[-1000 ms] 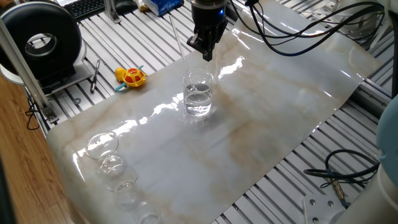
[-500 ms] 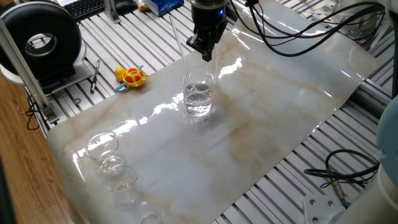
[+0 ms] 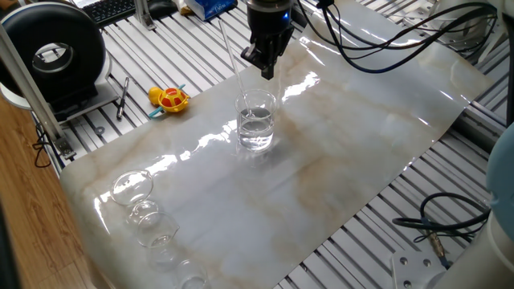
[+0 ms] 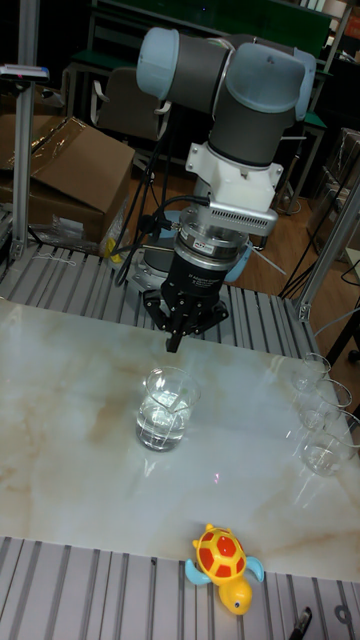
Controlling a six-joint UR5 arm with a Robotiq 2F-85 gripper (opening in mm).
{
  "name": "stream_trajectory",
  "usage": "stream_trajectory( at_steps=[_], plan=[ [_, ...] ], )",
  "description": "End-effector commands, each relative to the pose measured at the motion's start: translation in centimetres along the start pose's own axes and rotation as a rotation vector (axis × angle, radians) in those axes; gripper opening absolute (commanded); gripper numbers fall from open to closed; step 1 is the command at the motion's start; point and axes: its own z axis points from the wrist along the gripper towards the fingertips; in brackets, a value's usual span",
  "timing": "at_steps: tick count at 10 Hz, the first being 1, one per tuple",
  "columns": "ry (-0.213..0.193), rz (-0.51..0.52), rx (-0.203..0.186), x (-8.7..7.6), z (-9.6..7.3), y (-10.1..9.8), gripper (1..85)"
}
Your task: Stir the beaker with a glass rod
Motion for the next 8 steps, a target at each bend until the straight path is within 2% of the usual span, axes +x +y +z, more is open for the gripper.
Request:
stream_trajectory(
  at_steps=[1,8],
  plan=[
    [-0.003,-0.001,-0.012,-0.03,-0.08,0.21,11.0],
    [-0.006,0.003,-0.022,-0.04,-0.05,0.43,11.0]
  ],
)
